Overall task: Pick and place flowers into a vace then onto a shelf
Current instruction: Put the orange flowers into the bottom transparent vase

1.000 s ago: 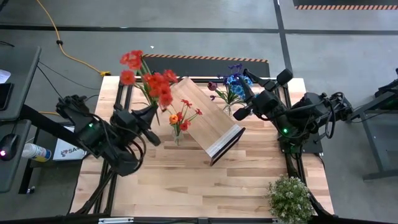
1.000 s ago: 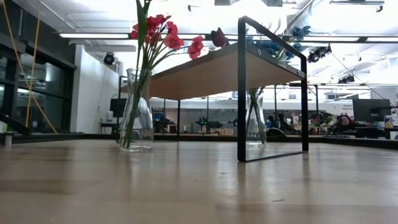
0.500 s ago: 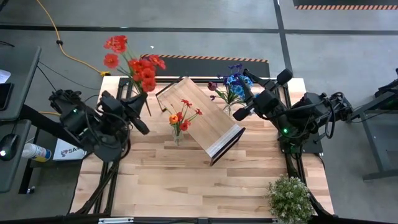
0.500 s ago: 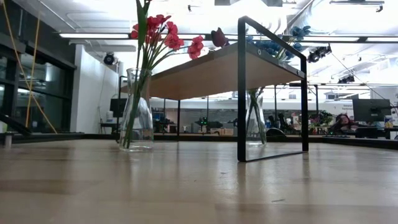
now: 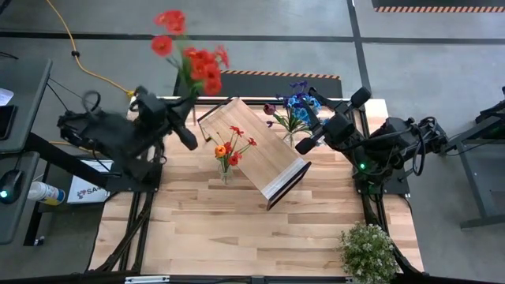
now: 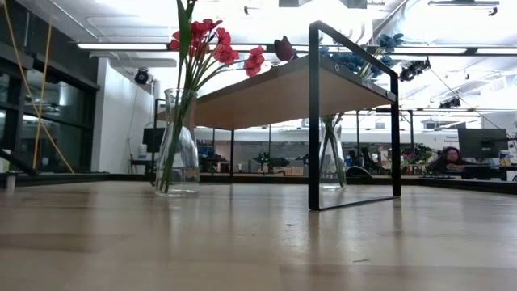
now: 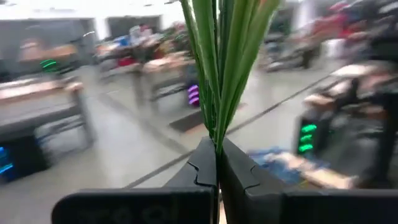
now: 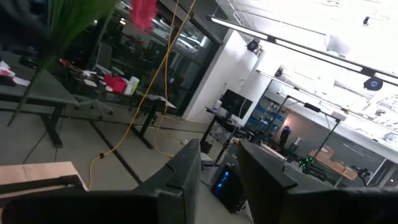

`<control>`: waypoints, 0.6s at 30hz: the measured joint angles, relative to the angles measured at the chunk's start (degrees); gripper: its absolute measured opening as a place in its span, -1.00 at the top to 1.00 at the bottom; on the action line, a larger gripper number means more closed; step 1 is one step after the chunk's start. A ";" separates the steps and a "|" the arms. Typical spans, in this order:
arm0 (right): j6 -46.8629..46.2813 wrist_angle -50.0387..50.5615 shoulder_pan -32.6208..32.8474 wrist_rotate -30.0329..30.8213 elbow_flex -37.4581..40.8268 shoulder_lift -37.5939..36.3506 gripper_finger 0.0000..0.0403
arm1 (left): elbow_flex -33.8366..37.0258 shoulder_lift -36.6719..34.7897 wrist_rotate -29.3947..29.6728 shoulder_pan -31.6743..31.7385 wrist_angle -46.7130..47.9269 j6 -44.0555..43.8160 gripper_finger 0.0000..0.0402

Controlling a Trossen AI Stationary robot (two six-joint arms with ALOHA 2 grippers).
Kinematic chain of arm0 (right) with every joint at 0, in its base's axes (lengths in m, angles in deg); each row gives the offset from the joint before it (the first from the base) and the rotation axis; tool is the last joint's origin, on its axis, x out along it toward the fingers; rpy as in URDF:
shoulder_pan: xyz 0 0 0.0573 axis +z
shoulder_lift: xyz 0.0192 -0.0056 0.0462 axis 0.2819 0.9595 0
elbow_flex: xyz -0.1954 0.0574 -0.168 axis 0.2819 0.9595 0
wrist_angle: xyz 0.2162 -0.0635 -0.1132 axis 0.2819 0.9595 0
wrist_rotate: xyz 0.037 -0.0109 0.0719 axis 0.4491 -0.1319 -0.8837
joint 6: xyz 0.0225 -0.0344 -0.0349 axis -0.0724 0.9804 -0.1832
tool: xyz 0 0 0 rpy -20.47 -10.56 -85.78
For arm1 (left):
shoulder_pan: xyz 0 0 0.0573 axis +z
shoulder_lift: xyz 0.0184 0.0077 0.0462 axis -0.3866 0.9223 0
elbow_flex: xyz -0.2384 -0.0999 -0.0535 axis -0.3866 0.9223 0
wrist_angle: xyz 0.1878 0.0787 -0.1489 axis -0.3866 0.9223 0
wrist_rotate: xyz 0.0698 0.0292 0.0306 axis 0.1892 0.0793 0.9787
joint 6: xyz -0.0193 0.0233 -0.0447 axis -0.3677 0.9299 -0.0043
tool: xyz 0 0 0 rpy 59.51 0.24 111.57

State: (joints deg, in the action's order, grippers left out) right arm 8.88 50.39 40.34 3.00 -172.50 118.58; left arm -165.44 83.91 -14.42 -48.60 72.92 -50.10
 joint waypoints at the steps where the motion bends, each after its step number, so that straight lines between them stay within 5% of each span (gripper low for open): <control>1: 0.00 -0.02 0.00 0.00 0.00 0.00 0.51 | 0.00 -0.08 -3.79 1.09 -5.16 5.08 0.84; 6: 0.06 -0.02 0.02 0.21 0.00 0.00 0.51 | -0.09 -0.02 -18.26 5.58 -23.02 19.90 0.84; 12: 0.14 0.00 0.07 0.24 0.00 0.00 0.51 | 2.93 -0.55 -24.32 7.16 -22.85 17.03 0.84; 18: 1.22 0.14 0.07 0.28 0.00 0.00 0.51 | 14.50 -3.39 -28.67 7.11 -30.67 12.03 0.84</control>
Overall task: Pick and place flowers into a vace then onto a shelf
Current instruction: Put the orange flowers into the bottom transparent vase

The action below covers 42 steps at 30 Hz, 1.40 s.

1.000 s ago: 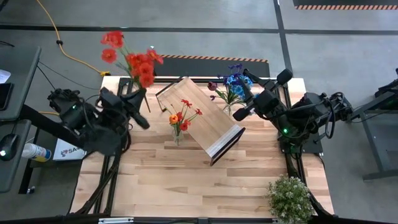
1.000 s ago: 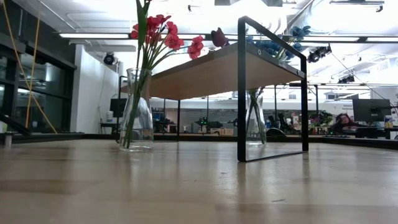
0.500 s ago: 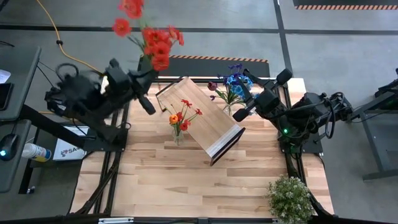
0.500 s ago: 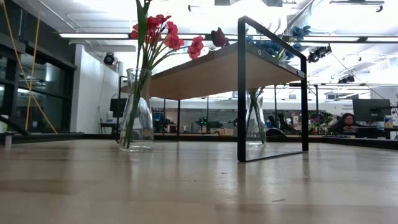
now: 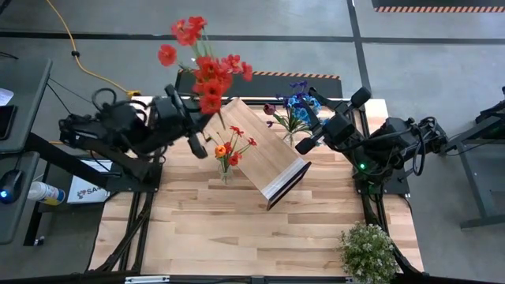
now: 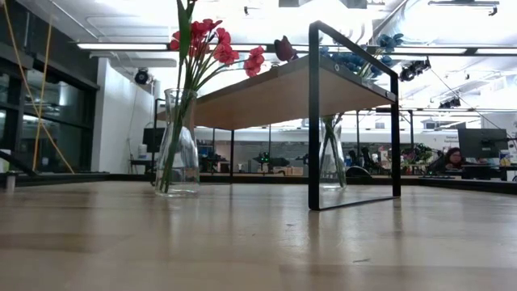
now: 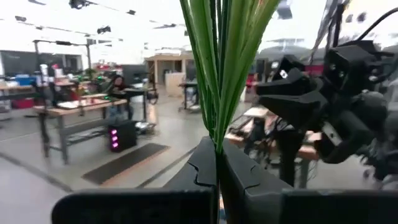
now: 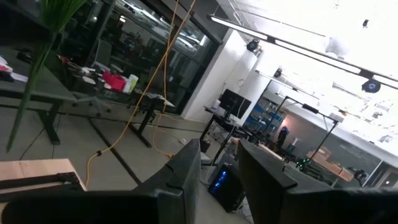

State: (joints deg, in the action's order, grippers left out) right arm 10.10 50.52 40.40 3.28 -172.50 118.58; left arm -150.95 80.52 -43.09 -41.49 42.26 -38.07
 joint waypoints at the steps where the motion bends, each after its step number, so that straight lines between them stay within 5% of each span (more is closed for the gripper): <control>1: 0.39 0.00 0.00 0.00 0.00 0.00 0.51 | 2.60 -0.69 -0.64 -0.01 -3.02 -0.01 0.84; 8: 1.32 0.02 0.00 0.39 0.00 0.00 0.51 | 20.85 -5.54 -1.47 -5.40 -25.68 2.44 0.84; 16: 2.42 0.04 -0.01 2.82 0.00 0.00 0.51 | 34.29 -7.73 19.38 -21.21 -50.32 17.42 0.84; 22: 1.98 0.04 -0.09 2.43 0.00 0.00 0.51 | 41.48 -7.71 21.69 -24.82 -70.17 29.34 0.84; 42: 0.29 0.03 -0.11 2.64 0.00 0.00 0.51 | 60.64 -7.65 26.90 -24.68 -93.60 30.80 0.84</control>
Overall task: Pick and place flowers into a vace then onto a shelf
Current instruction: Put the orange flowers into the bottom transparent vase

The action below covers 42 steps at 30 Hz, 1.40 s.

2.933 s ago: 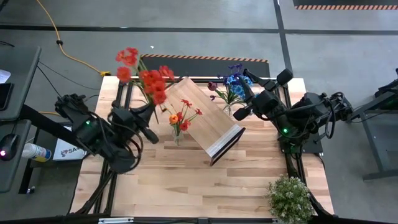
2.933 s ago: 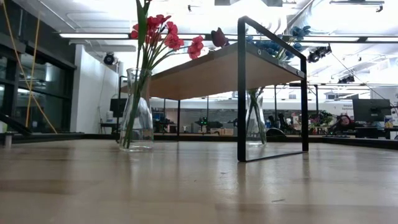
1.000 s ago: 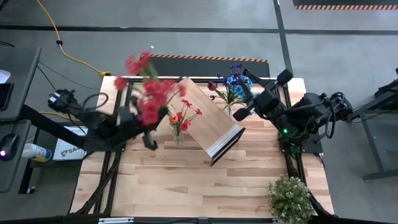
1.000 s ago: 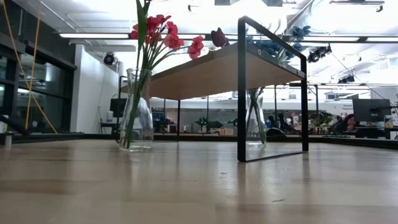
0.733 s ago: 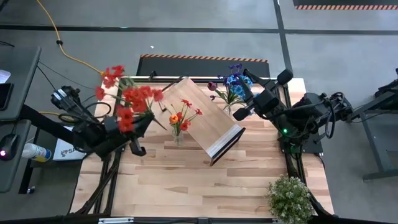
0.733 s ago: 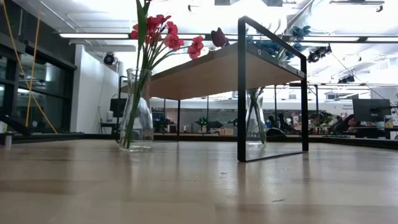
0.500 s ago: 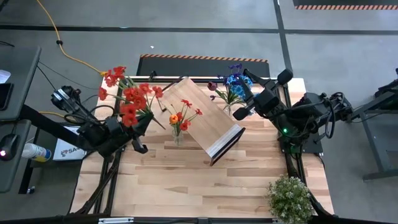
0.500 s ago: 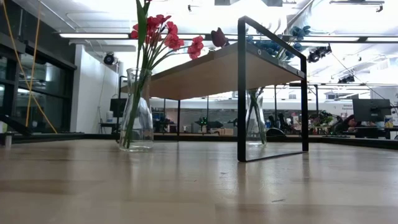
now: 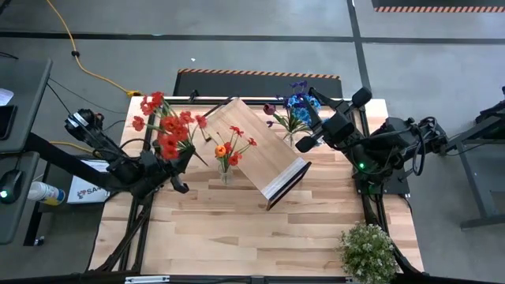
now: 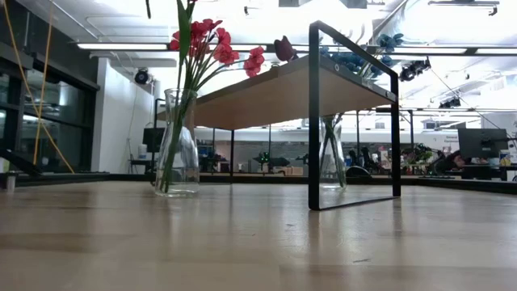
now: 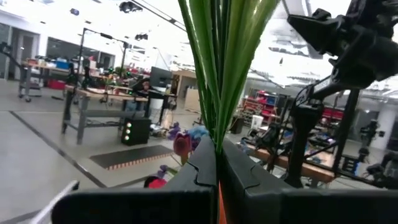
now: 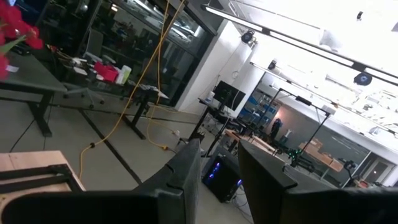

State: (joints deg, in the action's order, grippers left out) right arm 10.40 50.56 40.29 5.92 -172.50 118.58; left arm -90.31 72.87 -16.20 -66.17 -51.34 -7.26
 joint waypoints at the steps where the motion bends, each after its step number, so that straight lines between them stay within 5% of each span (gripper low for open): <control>1: -0.04 0.01 0.00 0.00 0.00 0.00 0.51 | 0.74 0.01 -0.51 0.43 -0.02 -1.26 0.84; 9: -0.04 0.00 0.00 0.01 0.00 0.00 0.51 | 6.04 0.16 -6.02 6.15 0.53 -15.19 0.84; 20: 0.12 -0.01 -0.30 0.02 0.00 0.00 0.51 | 7.92 3.14 -2.79 6.31 5.80 -26.53 0.84; 35: -0.34 0.01 -0.70 -0.37 0.00 0.00 0.51 | 7.92 8.51 1.53 6.35 5.87 -30.21 0.84; 42: -0.43 0.01 -0.70 -0.40 0.00 0.00 0.51 | 7.92 8.89 -1.00 10.39 6.09 -30.22 0.84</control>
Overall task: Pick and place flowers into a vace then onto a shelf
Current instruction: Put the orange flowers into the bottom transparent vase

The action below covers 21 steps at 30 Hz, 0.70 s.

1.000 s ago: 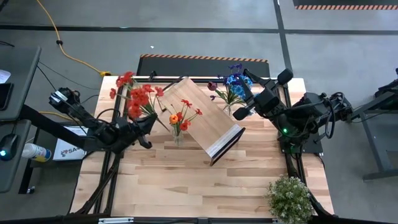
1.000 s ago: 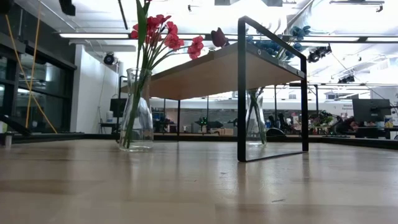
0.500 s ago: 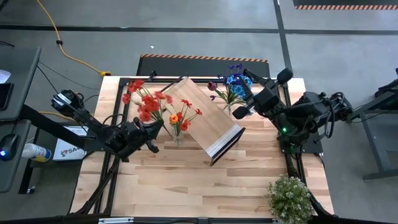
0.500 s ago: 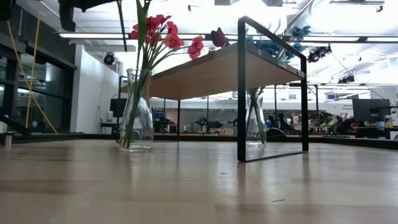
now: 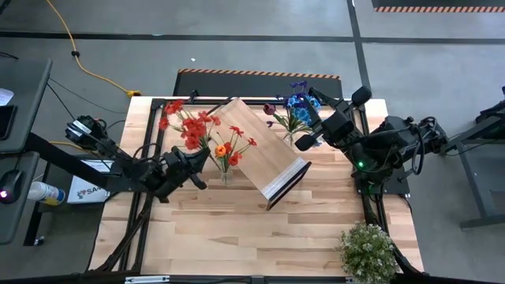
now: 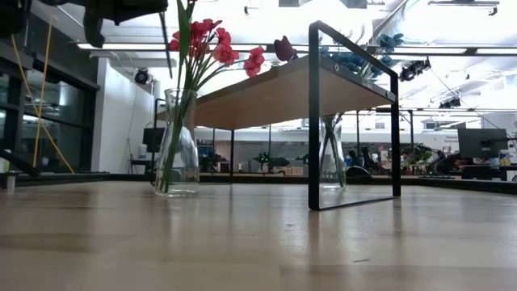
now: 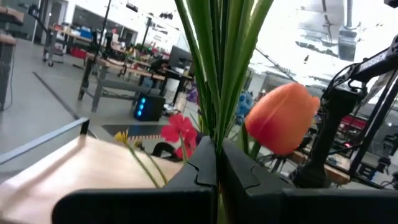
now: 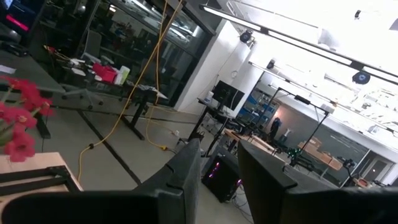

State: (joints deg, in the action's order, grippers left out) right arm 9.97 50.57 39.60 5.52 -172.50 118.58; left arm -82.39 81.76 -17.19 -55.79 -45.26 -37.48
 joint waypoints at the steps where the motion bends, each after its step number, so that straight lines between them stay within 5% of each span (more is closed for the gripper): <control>1: 0.00 0.00 0.00 -0.02 0.00 0.00 0.51 | -0.01 0.16 -1.02 0.87 -0.01 -0.04 0.84; 21: 0.59 2.09 0.00 -3.36 0.00 0.00 0.51 | -0.02 6.16 2.75 2.67 5.41 -9.29 0.84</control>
State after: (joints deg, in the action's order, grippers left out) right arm 10.56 52.66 39.60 2.16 -172.50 118.58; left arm -82.41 87.92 -14.45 -53.11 -39.85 -46.78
